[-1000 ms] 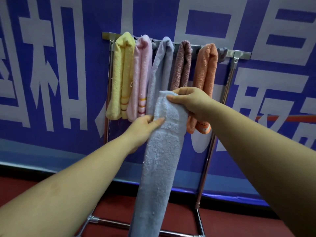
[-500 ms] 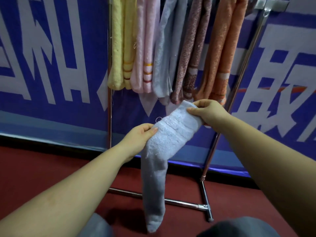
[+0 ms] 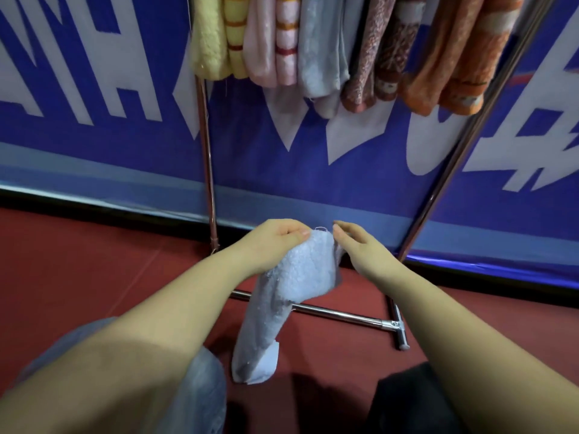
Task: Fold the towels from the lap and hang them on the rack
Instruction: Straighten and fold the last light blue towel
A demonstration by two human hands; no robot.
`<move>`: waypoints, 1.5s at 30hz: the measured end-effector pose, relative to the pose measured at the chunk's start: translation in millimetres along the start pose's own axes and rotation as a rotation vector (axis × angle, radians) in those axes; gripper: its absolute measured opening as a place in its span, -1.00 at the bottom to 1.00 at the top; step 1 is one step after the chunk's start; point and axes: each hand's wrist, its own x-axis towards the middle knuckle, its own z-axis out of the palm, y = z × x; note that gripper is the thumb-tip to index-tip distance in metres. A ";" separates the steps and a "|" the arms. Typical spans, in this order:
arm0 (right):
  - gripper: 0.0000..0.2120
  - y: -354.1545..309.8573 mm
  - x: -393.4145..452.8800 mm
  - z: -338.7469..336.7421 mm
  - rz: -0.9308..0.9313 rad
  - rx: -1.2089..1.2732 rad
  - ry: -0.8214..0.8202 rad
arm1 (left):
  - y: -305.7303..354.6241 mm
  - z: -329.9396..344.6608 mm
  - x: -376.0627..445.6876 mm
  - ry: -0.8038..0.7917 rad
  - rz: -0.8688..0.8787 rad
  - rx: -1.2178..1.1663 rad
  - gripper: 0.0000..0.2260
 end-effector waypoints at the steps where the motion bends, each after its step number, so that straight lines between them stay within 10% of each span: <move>1: -0.67 -4.4 -0.5 1.7 -0.045 -0.011 -0.013 | 0.3 0.5 1.0 -0.015 0.000 0.021 -0.84; 7: -0.39 -16.0 -2.7 6.6 -0.177 -0.158 -0.132 | 5.7 0.8 5.3 -0.040 0.013 0.042 -0.82; 19: -0.63 -9.9 1.1 -35.4 -0.142 -0.262 0.151 | -7.4 -24.6 -0.8 -0.128 -0.159 0.047 -0.73; 32: -0.49 -15.6 -19.9 15.9 -0.206 -0.148 -0.207 | 1.2 4.4 -9.4 -0.092 -0.082 0.073 -0.74; 45: -0.47 0.9 -1.2 -19.2 -0.088 -0.420 -0.026 | -2.9 -32.6 -14.0 -0.128 -0.137 0.013 -0.71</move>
